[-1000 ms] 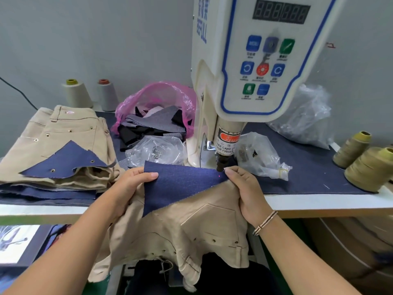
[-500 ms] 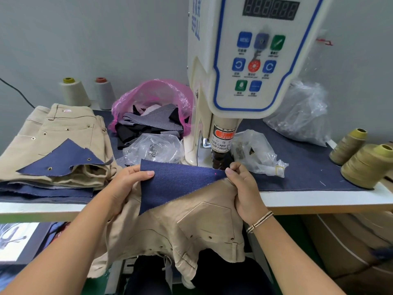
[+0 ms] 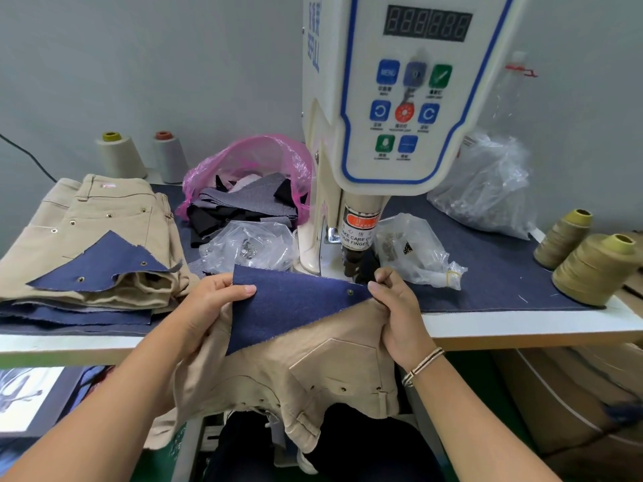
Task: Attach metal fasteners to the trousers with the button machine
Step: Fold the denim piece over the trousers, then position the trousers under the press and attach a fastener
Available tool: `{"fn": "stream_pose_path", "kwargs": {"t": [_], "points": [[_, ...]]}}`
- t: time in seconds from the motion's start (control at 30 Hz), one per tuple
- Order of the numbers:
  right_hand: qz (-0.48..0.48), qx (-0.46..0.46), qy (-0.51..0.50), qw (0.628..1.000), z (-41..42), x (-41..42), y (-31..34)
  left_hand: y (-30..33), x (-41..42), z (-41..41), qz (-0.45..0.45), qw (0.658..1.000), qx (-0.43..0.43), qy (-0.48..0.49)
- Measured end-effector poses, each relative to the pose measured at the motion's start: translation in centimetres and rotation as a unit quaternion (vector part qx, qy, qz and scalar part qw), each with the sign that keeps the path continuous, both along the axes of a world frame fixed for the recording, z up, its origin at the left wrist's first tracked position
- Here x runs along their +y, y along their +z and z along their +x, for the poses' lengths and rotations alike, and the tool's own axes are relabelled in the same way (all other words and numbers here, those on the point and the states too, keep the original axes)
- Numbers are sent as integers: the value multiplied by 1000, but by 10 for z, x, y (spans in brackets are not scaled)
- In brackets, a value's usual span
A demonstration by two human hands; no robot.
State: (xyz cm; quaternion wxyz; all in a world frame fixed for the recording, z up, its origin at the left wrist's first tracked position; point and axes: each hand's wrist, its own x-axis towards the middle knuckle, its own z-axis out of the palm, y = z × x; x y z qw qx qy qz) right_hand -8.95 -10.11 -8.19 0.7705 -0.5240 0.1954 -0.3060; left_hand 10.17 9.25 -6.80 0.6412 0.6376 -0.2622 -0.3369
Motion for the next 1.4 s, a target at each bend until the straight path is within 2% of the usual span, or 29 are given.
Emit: {"fn": "stream_pose_path", "kwargs": {"t": [0.07,0.13,0.23,0.37,0.43,0.5,0.53,0.6,0.67,0.8,0.87,1.03,1.17,1.4], "points": [[-7,-5,-1,1000,-4,2,0,-2,-6,-9,-1,998,-60,2],[-43,15,-10,999,-10,3,1,-8,-14,-16,29,986,-159,40],[-141,86,-47,985,-21,-4,3,-14,-26,-23,91,938,-318,106],[-231,143,-136,953,-33,-27,20,-16,-39,-25,131,915,-369,101],[-320,210,-211,899,-35,-48,34,-17,-39,-21,146,913,-370,92],[-400,320,-211,832,-29,-70,48,-17,-36,-19,142,919,-359,82],[-438,394,-183,787,-23,-78,53,-17,-35,-18,139,921,-355,79],[-519,521,-115,668,-7,-87,60,-17,-35,-19,139,919,-360,81],[-571,571,-74,585,9,-90,65,-17,-36,-20,143,915,-367,86],[-578,636,-31,511,32,-93,70,-16,-37,-21,151,905,-386,94],[-564,666,-10,488,40,-93,69,-15,-38,-22,156,900,-395,94],[-531,699,12,479,54,-94,71,-15,-39,-21,165,899,-396,91],[-577,681,4,451,54,-94,64,-14,-38,-22,164,898,-398,90],[-583,681,3,443,46,-90,64,-13,-39,-22,157,903,-389,92]]}}
